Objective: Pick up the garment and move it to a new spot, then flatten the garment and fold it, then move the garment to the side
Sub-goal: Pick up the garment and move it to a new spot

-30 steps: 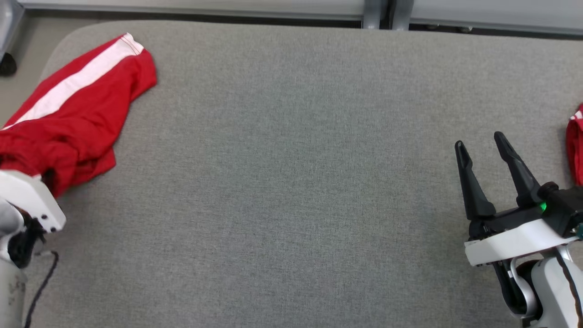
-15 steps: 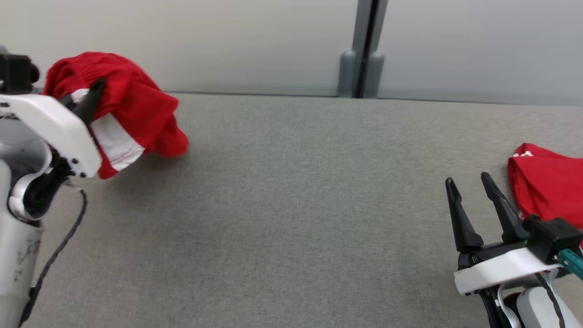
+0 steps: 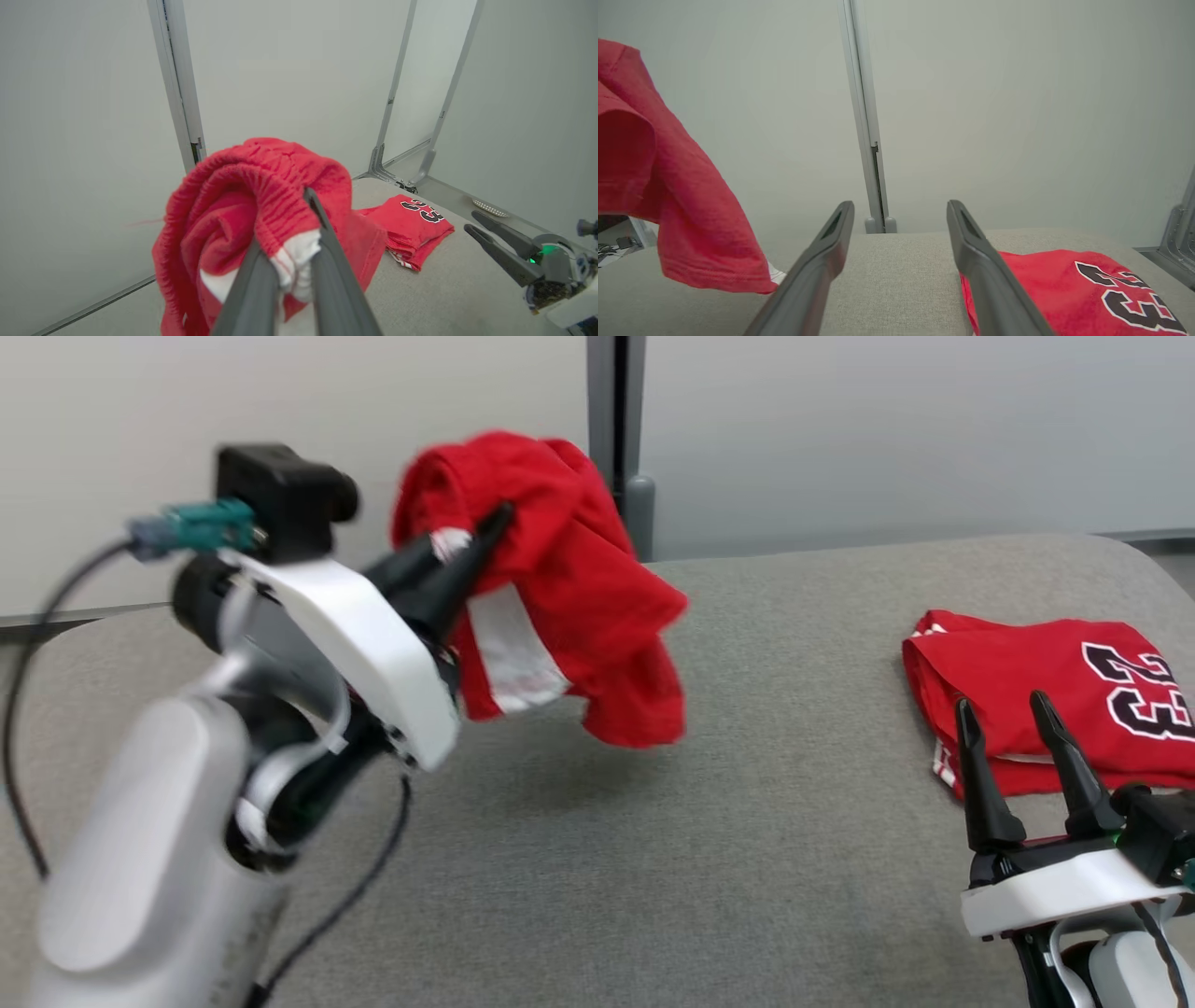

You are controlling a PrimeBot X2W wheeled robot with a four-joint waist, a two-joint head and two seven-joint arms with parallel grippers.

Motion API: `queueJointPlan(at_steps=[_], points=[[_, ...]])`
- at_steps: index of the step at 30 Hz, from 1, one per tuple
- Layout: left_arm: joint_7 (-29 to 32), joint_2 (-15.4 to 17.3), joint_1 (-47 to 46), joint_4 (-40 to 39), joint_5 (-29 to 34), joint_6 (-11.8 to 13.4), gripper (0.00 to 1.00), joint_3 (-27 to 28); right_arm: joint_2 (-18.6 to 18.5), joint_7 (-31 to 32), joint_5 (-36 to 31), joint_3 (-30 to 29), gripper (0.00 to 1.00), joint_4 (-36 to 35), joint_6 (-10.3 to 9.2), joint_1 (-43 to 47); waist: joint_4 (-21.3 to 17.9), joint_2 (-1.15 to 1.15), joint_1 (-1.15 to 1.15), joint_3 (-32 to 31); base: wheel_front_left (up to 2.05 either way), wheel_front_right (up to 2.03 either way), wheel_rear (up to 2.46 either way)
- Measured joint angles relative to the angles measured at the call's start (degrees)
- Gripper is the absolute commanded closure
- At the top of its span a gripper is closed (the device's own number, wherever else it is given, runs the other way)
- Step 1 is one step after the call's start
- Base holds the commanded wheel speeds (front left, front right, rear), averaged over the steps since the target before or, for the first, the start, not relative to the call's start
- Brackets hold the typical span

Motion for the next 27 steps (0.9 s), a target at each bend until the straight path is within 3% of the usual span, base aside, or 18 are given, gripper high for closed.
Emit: queueJointPlan(at_steps=[4, 8, 15, 18, 20, 27], points=[[-2.55, -3.27, 4.46, 0.51, 0.82, 0.74, 1.00, -3.28, -0.10, 0.00, 0.02, 0.44, 0.00, 0.10, 0.00, 0.15, -2.00, 0.00, 0.00, 0.99, 0.00, 0.00, 0.00], [-7.36, -5.53, 8.38, 6.82, 3.89, 0.55, 1.00, -7.11, -0.04, 0.00, 0.09, 1.46, 0.00, 0.29, 0.00, -0.31, -3.80, 0.00, 0.00, 2.16, 0.00, 0.00, 0.00], [-20.54, -10.16, 10.48, 29.00, 9.99, -3.37, 1.00, -16.44, -0.22, 0.00, 0.66, 3.71, 0.00, 1.65, 0.00, -1.79, -5.94, 0.00, 0.00, 3.99, 0.00, 0.00, 0.00], [-24.77, -11.77, 10.12, 37.00, 9.90, -3.90, 1.00, -19.06, -0.27, 0.00, 0.77, 4.57, 0.00, 2.43, 0.00, -2.21, -6.04, 0.00, 0.00, 3.89, 0.00, 0.00, 0.00], [-27.28, -12.41, 9.50, 41.00, 9.07, -4.07, 0.00, -20.05, -0.33, 0.00, 0.94, 4.89, 0.00, 2.77, 0.00, -2.27, -5.93, 0.00, 0.00, 3.58, 0.00, 0.00, 0.00], [-33.16, -11.55, 7.36, 42.79, 6.32, -4.25, 0.00, -23.01, -0.76, 0.00, 1.49, 3.82, 0.00, 3.25, 0.00, -1.33, -3.77, 0.00, 0.00, 2.01, 0.00, 0.00, 0.00]])
